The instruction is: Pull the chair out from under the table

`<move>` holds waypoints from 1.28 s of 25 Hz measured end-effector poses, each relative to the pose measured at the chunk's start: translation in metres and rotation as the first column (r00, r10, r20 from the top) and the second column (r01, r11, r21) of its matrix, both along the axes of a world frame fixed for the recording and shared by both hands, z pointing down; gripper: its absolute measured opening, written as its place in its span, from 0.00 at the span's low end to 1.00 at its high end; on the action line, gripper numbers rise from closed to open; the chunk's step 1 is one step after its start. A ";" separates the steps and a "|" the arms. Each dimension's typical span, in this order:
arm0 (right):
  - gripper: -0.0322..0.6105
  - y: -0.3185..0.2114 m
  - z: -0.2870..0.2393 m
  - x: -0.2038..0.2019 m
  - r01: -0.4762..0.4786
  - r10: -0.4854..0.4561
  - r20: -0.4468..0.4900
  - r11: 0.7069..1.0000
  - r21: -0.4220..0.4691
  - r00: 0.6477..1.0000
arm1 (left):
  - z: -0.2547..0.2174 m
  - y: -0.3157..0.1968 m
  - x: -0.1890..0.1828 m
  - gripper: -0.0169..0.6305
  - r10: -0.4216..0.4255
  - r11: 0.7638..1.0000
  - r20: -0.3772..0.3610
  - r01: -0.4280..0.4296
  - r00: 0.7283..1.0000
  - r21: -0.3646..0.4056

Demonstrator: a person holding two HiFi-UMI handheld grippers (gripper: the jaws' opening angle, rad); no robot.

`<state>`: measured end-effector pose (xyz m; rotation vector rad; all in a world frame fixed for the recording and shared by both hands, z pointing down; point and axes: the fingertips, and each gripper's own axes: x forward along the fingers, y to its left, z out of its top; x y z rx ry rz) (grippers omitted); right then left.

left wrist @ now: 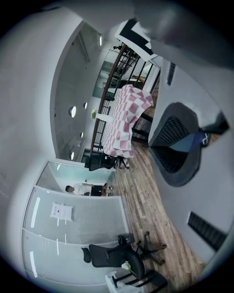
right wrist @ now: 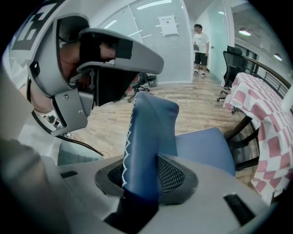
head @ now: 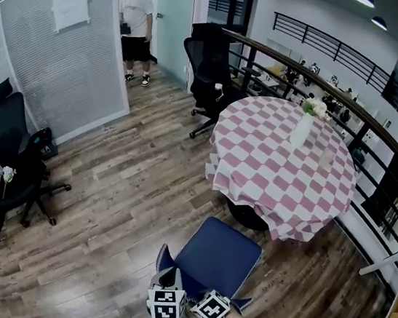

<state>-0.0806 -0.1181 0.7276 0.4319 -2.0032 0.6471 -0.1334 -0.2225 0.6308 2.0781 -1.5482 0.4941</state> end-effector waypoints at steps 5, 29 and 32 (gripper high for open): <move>0.28 0.001 -0.011 0.000 0.030 -0.030 -0.007 0.999 0.018 1.000 | -0.008 -0.010 0.011 0.03 0.039 0.999 -0.010 -0.039 0.999 0.015; 0.28 -0.094 -0.094 0.163 -0.648 0.620 0.261 0.761 0.031 0.740 | -0.068 -0.066 0.133 0.03 0.276 0.952 -0.030 -0.268 0.961 0.147; 0.26 -0.105 -0.113 0.197 -0.745 0.696 0.297 0.661 0.090 0.654 | -0.078 -0.071 0.156 0.03 0.305 0.941 -0.040 -0.295 0.951 0.167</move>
